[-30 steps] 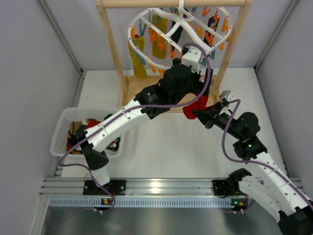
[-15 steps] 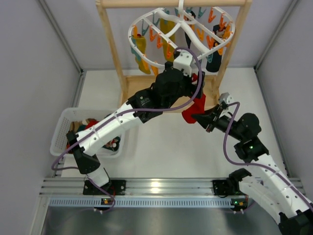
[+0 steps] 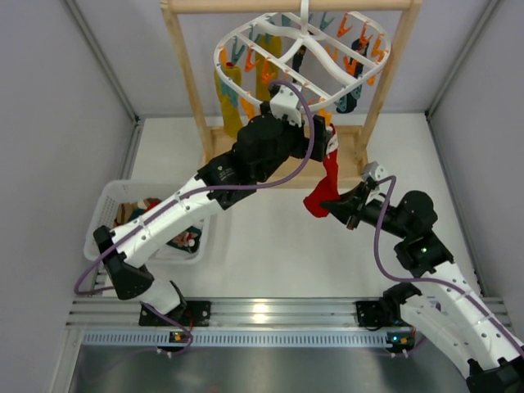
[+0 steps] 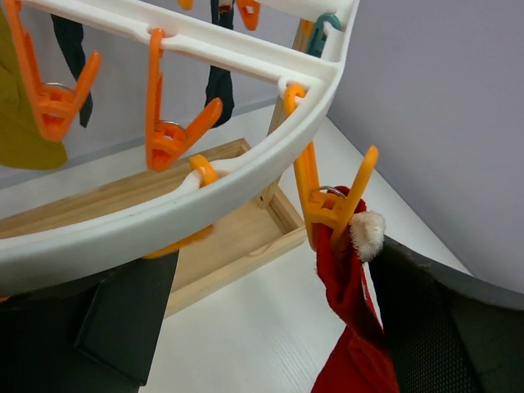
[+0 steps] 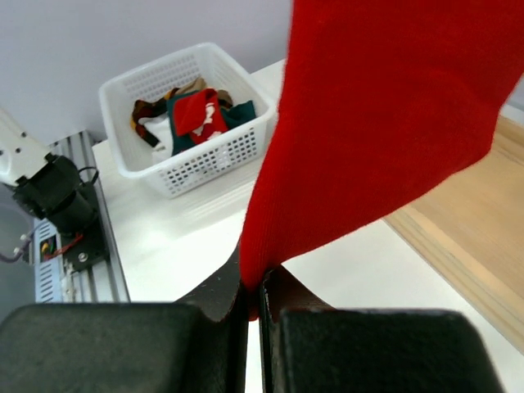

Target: Remove the socks clipped to the hanger

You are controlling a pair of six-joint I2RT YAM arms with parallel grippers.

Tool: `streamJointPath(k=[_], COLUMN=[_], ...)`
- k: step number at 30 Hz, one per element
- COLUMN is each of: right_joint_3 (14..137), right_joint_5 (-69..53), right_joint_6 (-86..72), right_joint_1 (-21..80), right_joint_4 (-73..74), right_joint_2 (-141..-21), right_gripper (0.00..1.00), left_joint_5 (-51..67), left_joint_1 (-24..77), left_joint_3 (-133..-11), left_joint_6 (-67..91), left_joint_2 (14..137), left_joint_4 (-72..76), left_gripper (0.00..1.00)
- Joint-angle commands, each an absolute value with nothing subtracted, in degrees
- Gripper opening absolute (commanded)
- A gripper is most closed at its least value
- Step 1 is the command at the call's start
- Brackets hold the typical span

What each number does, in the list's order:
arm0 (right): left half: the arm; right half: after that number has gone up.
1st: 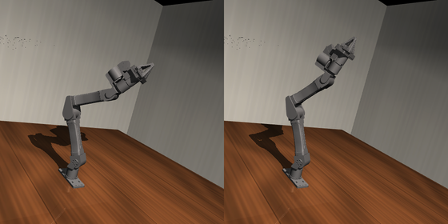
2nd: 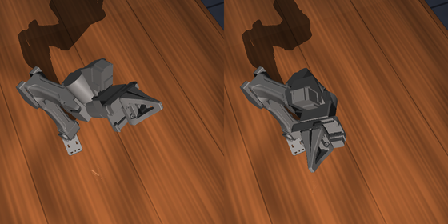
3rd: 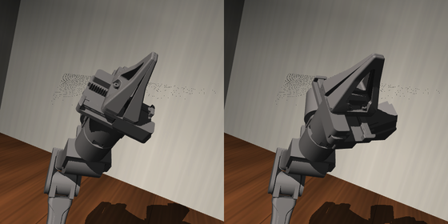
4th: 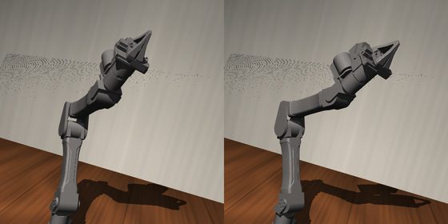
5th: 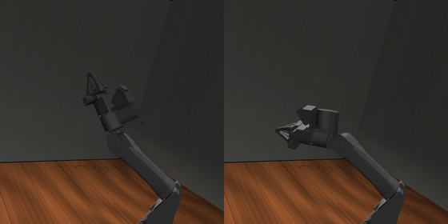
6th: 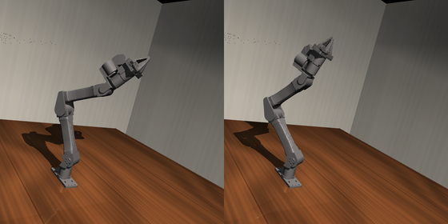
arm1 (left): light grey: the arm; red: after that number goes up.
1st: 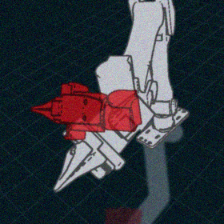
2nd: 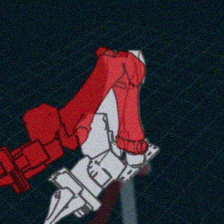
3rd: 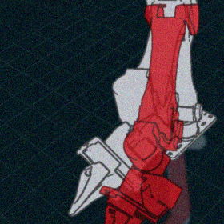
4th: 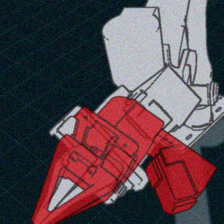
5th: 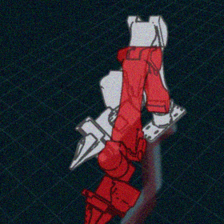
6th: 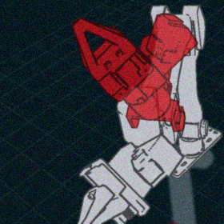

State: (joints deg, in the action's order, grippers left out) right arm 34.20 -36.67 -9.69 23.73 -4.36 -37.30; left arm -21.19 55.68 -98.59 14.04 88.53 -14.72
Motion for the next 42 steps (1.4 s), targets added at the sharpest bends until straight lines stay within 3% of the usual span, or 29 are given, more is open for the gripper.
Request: streamJointPath(k=[1,14,23,33,42], right_joint_3=[36.47,36.3,35.51,35.33,36.04], right_joint_5=[-43.59,-47.54,-43.17,-37.09,-32.17], right_joint_6=[-8.26,-9.14,-10.55,-12.92,-11.78], right_joint_1=[23.29,23.38,23.47,23.55,25.4], right_joint_4=[-4.92,-6.15,-6.85,-10.28,-11.86], right_joint_2=[-37.27,-37.88,-37.79,-40.78,-44.47], right_gripper=[0.0,0.0,0.0,0.0,0.0], left_joint_5=[-13.72,-10.11,-13.79,-19.78,-15.38], left_joint_1=[54.05,53.26,53.35,54.23,59.41], left_joint_3=[-96.33,-90.79,-83.33,-68.92,-71.35], left_joint_6=[14.06,16.35,25.38,29.62,27.43], left_joint_2=[86.92,89.29,87.02,73.75,71.37], left_joint_4=[-3.09,14.15,14.15,13.1,7.39], left_gripper=[0.99,0.99,0.99,0.99,0.99])
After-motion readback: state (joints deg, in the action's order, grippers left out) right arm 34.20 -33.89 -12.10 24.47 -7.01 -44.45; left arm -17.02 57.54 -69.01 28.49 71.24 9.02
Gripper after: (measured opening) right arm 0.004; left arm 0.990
